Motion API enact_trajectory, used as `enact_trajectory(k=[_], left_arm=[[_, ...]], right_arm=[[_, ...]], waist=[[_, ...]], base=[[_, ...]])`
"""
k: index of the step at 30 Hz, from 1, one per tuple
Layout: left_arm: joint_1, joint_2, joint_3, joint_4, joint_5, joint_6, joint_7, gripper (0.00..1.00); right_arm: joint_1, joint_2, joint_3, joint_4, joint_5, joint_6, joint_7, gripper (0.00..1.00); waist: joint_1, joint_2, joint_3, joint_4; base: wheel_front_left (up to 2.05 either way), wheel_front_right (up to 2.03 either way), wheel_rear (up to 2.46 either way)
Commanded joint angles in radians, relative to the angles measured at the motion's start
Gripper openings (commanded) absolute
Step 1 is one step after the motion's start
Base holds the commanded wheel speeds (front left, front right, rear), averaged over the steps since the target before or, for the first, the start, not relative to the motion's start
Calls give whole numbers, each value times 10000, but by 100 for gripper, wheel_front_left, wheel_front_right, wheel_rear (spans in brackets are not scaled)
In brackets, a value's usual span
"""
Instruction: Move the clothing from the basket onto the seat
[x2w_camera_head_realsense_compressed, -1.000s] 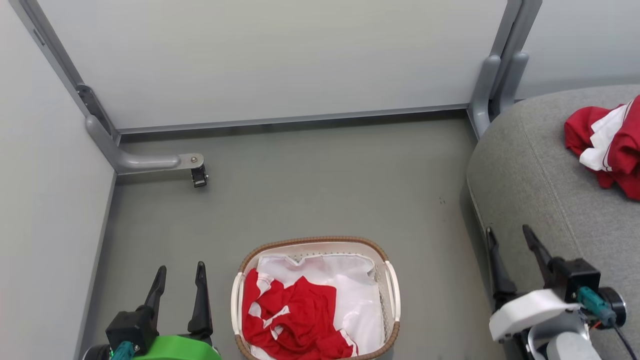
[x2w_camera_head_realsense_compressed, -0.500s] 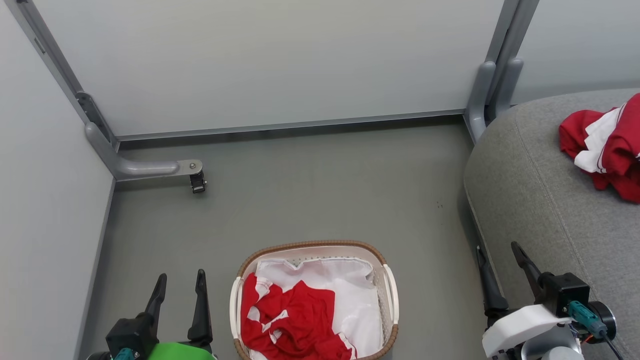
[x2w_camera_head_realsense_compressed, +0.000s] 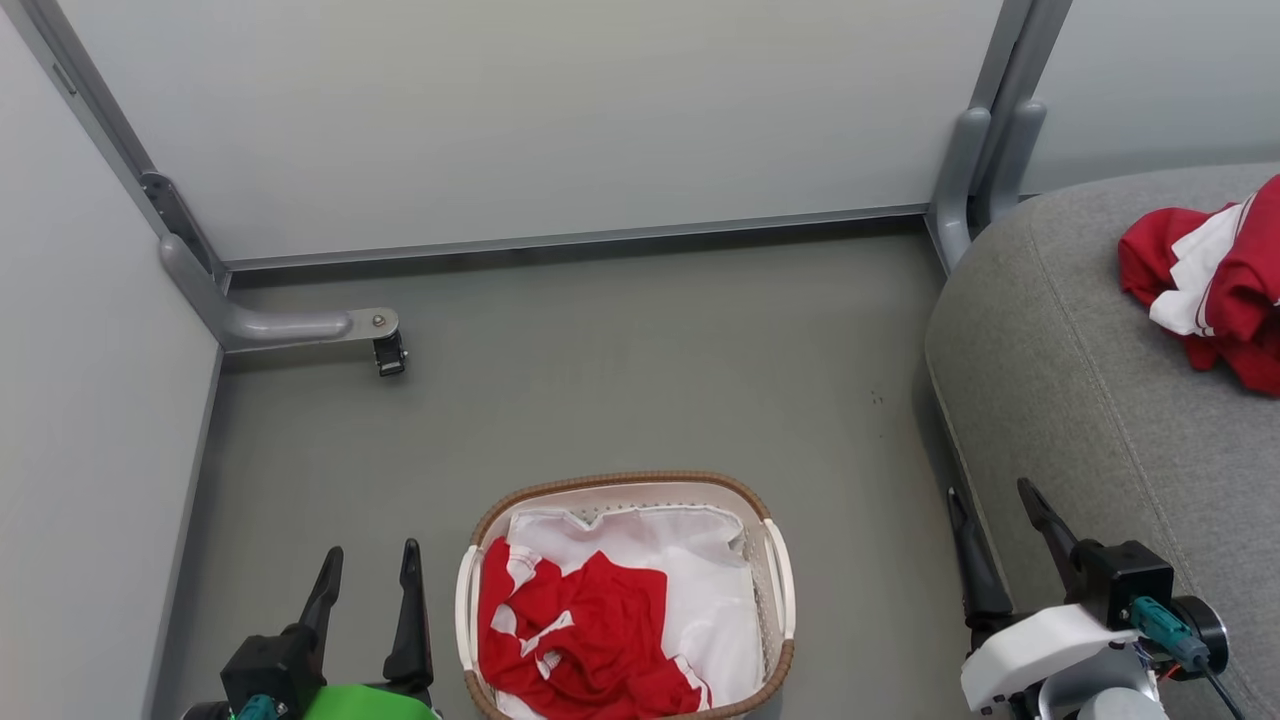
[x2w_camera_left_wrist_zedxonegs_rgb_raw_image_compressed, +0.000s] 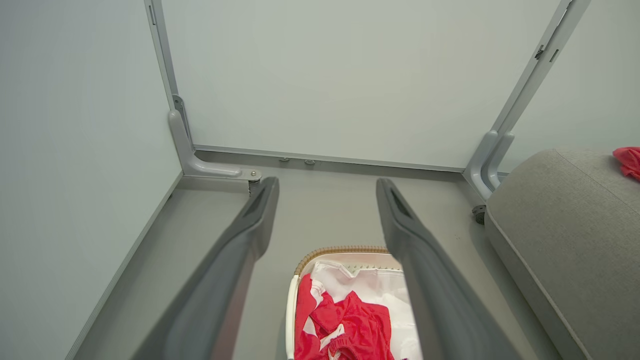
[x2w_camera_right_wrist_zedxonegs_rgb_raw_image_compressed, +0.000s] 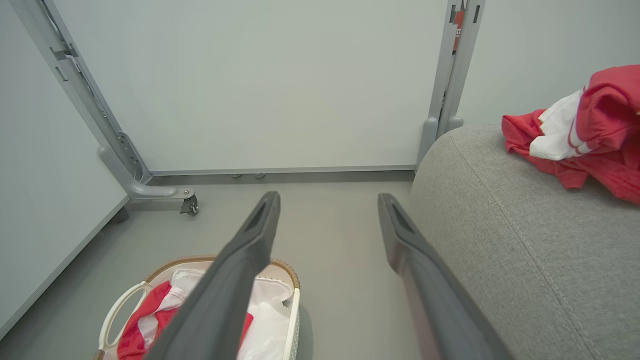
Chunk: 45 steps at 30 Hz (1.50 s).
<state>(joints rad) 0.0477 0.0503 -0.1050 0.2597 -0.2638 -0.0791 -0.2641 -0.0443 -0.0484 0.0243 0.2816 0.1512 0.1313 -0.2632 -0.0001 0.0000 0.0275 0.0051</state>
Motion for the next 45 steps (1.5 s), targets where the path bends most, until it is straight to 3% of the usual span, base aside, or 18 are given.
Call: enact_trajectory(k=[1, 8, 14, 25, 34, 45], left_arm=[[-124, 4, -23, 2, -114, 24, -5, 100], [-492, 5, -247, 210, 261, -82, -5, 100], [-1724, 59, -840, 989, 885, -259, -4, 100], [-5156, 400, -2496, 4623, 1931, -474, 799, 100], [-6787, 641, -3936, 7033, 1699, -514, 1598, 100], [-7887, 1380, -5291, 8634, 1290, -517, 2338, 100]], right_arm=[[-78, -40, -26, 5, -24, -10, -23, 100], [-398, -40, -145, -186, -134, -10, -23, 100], [-942, -38, -289, -459, -298, -10, -23, 100], [-2451, -32, -417, -1090, -518, -10, -23, 100], [-3310, -30, -389, -1385, -184, -10, -23, 100], [-3794, -30, 188, -1527, 475, -10, -23, 100]], waist=[[1, 0, 43, -11], [1, 0, 576, -74], [1, 0, 1681, -232], [1, 0, 4484, -1148], [1, 0, 6195, -1923], [1, 0, 7146, -2510]], base=[[0, 0, 0], [0, 0, 0], [0, 0, 0], [0, 0, 0], [0, 0, 0], [0, 0, 0]])
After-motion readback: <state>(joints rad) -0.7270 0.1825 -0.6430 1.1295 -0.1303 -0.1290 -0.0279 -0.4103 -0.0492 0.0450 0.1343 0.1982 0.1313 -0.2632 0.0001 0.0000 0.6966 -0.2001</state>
